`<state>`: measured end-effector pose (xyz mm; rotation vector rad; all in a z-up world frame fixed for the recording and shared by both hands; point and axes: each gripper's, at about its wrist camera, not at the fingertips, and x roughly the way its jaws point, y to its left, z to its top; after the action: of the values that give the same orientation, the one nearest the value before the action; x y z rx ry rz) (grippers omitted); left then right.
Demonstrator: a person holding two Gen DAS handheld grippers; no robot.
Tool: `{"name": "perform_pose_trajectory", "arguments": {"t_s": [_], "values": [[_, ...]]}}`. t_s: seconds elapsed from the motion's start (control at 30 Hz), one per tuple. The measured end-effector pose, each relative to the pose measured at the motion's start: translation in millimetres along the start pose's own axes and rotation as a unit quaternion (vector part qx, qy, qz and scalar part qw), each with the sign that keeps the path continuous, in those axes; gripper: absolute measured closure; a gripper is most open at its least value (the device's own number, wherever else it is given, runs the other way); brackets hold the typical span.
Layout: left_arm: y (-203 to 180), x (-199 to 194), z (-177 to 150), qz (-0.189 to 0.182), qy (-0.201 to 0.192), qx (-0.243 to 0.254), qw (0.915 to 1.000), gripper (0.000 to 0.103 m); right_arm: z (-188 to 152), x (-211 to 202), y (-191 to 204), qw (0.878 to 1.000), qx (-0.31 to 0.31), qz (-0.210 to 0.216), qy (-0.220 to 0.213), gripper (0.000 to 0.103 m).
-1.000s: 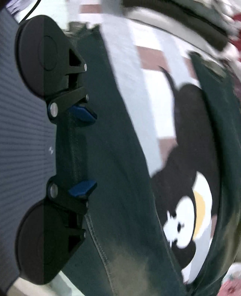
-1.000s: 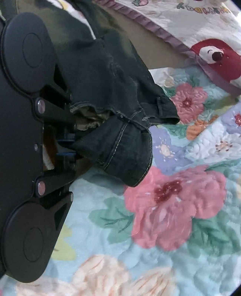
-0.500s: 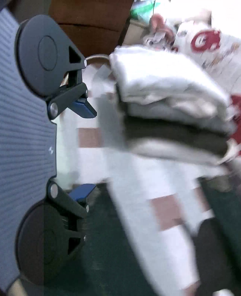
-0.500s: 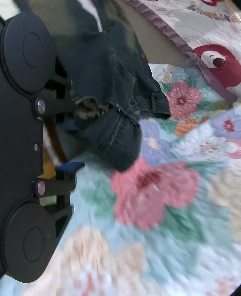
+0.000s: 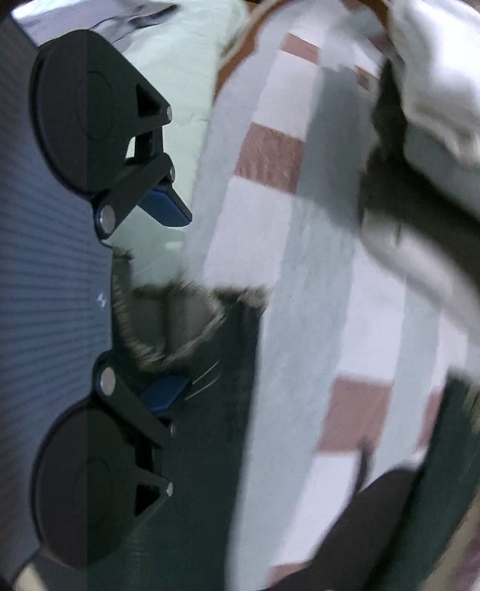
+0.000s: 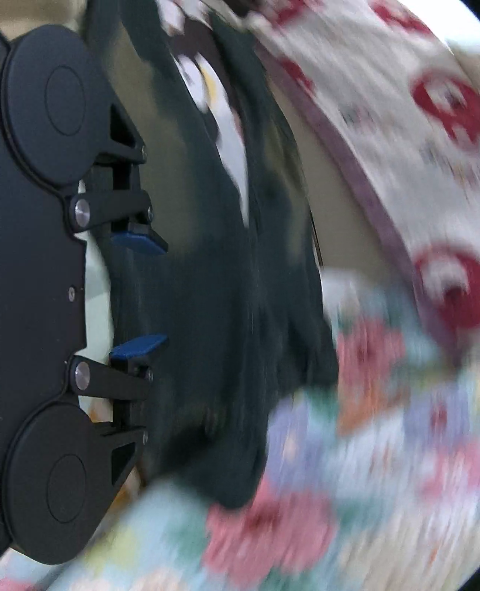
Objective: Fold clothes
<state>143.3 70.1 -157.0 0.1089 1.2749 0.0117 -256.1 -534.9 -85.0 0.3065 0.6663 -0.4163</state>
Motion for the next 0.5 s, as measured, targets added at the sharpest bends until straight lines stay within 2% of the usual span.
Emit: {"name": "perform_pose_trajectory", "arguments": {"t_s": [0.07, 0.13, 0.17, 0.2, 0.23, 0.27, 0.3, 0.33, 0.37, 0.4, 0.5], "values": [[6.1, -5.5, 5.5, 0.007, -0.026, -0.010, 0.9996, 0.017, 8.0, 11.4, 35.0, 0.998, -0.029, 0.049, 0.009, 0.050], [5.6, -8.6, 9.0, 0.029, -0.051, 0.011, 0.9982, 0.021, 14.3, 23.0, 66.6, 0.993, -0.006, 0.117, 0.026, 0.050], [4.0, -7.8, 9.8, 0.037, -0.058, 0.022, 0.9974, 0.026, 16.1, 32.4, 78.1, 0.985, 0.040, 0.162, 0.046, 0.050], [3.8, -6.2, 9.5, 0.026, -0.054, 0.024, 0.9979, 0.029, 17.9, 41.9, 89.7, 0.972, 0.087, 0.207, 0.066, 0.050], [5.7, -2.0, 8.5, 0.002, -0.038, 0.014, 0.9992, 0.029, 19.7, 51.7, 102.7, 0.958, 0.118, 0.247, 0.086, 0.050], [8.2, 3.2, 7.4, -0.024, -0.017, 0.001, 0.9996, 0.033, 22.9, 61.3, 122.2, 0.951, 0.112, 0.270, 0.101, 0.050], [10.8, 8.4, 6.2, -0.050, 0.003, -0.013, 0.9987, 0.046, 28.1, 69.9, 147.7, 0.951, 0.079, 0.278, 0.109, 0.050], [12.5, 8.6, 4.5, -0.068, 0.009, -0.024, 0.9974, 0.053, 34.3, 77.5, 173.4, 0.952, 0.039, 0.280, 0.115, 0.050], [13.8, 6.6, 2.5, -0.082, 0.008, -0.033, 0.9960, 0.078, 40.5, 83.5, 200.2, 0.953, -0.015, 0.278, 0.119, 0.050], [18.5, 5.1, 0.7, -0.098, 0.003, -0.051, 0.9939, 0.100, 44.9, 89.2, 228.5, 0.949, -0.074, 0.281, 0.125, 0.050], [37.0, 1.1, -4.5, -0.144, -0.014, -0.118, 0.9824, 0.099, 53.3, 104.2, 298.0, 0.915, -0.203, 0.322, 0.132, 0.050]]}}
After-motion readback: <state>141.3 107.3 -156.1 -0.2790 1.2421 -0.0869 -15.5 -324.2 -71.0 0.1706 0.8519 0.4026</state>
